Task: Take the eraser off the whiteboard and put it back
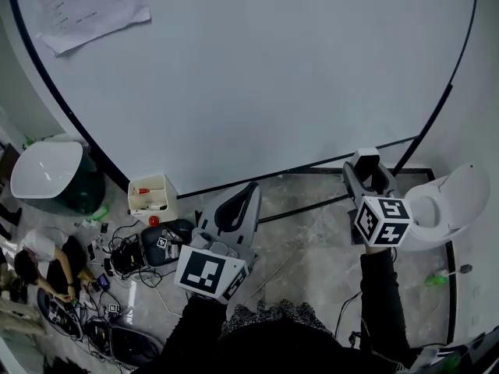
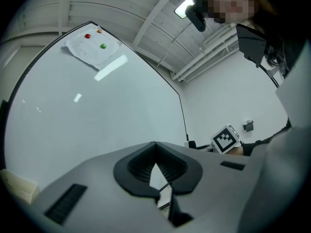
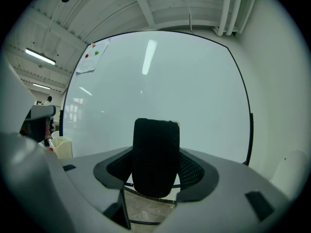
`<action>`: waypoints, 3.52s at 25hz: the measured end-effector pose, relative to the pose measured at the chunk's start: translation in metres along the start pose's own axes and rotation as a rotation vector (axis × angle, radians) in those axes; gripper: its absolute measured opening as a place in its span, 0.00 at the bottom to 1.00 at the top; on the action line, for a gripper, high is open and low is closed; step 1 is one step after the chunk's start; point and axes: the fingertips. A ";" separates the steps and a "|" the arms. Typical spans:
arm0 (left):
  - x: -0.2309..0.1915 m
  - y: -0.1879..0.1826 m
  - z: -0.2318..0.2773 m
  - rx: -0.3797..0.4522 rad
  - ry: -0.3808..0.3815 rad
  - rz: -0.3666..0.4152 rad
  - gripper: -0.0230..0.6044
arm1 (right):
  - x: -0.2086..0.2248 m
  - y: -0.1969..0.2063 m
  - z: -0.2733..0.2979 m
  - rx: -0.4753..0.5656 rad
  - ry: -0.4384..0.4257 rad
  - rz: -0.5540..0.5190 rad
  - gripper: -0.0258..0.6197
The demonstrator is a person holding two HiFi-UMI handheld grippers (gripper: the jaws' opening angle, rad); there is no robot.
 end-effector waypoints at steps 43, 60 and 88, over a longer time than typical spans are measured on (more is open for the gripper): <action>0.036 -0.017 -0.038 0.009 -0.239 0.053 0.05 | -0.006 0.000 -0.001 0.004 -0.197 0.036 0.46; 0.028 -0.030 -0.121 -0.036 -0.464 0.123 0.05 | -0.104 -0.003 0.010 0.010 -0.427 0.053 0.46; -0.155 -0.044 -0.267 -0.007 -0.424 0.069 0.05 | -0.358 0.001 0.033 -0.005 -0.426 0.042 0.46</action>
Point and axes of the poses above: the fingertips, and each gripper's own axes: z forward along the fingers, x to its right, y out of its underside, and after that the axes turned 4 degrees about x, right-handed
